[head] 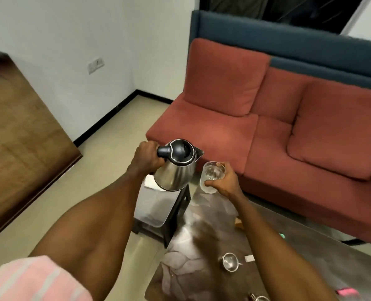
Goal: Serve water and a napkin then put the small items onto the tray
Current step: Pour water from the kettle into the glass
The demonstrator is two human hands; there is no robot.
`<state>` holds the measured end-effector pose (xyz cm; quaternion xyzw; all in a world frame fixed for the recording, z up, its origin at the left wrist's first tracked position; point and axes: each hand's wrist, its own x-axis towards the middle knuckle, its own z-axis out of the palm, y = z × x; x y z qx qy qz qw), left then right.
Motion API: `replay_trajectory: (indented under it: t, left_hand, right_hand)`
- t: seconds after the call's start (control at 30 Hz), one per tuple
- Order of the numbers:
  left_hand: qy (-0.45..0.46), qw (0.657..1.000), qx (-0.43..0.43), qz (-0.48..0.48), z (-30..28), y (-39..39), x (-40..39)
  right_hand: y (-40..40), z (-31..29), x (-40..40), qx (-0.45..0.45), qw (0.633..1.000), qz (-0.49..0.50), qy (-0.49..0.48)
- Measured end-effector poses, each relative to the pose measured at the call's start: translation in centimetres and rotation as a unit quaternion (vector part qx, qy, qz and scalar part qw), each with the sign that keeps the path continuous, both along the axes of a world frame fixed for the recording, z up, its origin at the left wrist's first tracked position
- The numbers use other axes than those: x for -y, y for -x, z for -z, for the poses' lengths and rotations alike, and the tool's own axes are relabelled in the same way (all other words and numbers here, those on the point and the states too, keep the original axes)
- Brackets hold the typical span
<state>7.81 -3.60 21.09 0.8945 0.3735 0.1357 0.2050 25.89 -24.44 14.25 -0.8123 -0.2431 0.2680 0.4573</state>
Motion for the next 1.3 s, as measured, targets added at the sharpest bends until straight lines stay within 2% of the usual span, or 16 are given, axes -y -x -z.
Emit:
replay_trajectory:
  t: [0.2,0.33,0.47,0.63,0.9,1.3]
  left_hand:
    - [-0.081,0.994,0.039,0.055,-8.9,-6.8,6.3]
    - [-0.111,0.989,0.053,0.084,-14.6,-11.4,12.0]
    - [-0.129,0.986,0.067,0.082,-19.0,-15.1,17.4]
    - [-0.142,0.979,0.061,0.136,-23.2,-19.9,22.8]
    - [-0.228,0.948,0.033,0.219,-29.0,-26.1,29.4]
    - [-0.366,0.884,0.006,0.29,-34.3,-28.2,36.1]
  right_hand:
    - [-5.1,-9.0,7.7,0.034,0.998,0.027,-0.051]
    - [-9.1,-14.8,13.4,0.103,0.992,0.056,-0.056]
    - [-12.2,-19.2,18.1,0.15,0.984,0.082,-0.048]
    - [-15.2,-23.4,24.1,0.186,0.975,0.109,-0.045]
    - [-15.9,-26.6,31.4,0.204,0.963,0.173,-0.034]
    - [-14.7,-27.3,35.5,0.194,0.954,0.22,-0.06]
